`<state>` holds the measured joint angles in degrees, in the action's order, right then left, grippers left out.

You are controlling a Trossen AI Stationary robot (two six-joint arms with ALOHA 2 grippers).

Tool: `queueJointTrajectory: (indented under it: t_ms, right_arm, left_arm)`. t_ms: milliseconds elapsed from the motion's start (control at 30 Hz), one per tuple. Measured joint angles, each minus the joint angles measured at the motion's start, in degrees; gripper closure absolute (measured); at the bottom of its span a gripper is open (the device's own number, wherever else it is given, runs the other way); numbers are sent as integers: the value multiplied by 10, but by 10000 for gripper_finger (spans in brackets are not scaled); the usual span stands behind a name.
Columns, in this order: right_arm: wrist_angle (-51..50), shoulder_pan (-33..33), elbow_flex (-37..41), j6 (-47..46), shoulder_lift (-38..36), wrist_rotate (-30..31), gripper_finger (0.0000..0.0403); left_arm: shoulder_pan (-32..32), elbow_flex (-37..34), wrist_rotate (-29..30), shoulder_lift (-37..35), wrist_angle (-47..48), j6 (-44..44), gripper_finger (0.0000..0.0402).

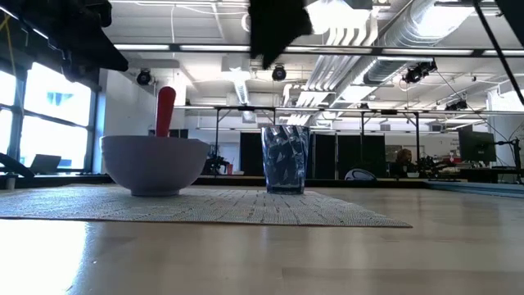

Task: Pick & Place Utensil
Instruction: Put the yellow spoon into the purple bowl

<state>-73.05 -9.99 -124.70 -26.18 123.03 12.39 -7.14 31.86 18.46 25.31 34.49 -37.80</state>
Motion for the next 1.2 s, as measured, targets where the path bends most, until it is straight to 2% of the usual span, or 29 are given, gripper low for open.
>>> queueJointTrajectory:
  t_ms: [167,233,433,600,700,867,1033,1200]
  right_arm:
    - [-158,-66,1,-121,-6,20,210]
    - [-170,-92,10,-159,-8,1,210]
    - [-168,-158,98,-268,-23,-126,210]
    - [-171,-205,209,-348,-28,-262,210]
    - [-169,-232,287,-384,-28,-367,210]
    - [-155,-275,392,-405,-28,-514,217]
    - [-97,-316,451,-425,-28,-584,245]
    - [-50,-350,483,-466,-33,-607,268]
  left_arm:
    - [0,0,0,0,0,0,367]
    - [0,0,0,0,0,0,367]
    - [0,0,0,0,-1,0,367]
    - [0,0,0,0,-1,0,367]
    - [0,0,0,0,-1,0,367]
    - [0,0,0,0,-1,0,367]
    - [0,0,1,0,-8,0,367]
    - [0,0,1,0,-20,0,367]
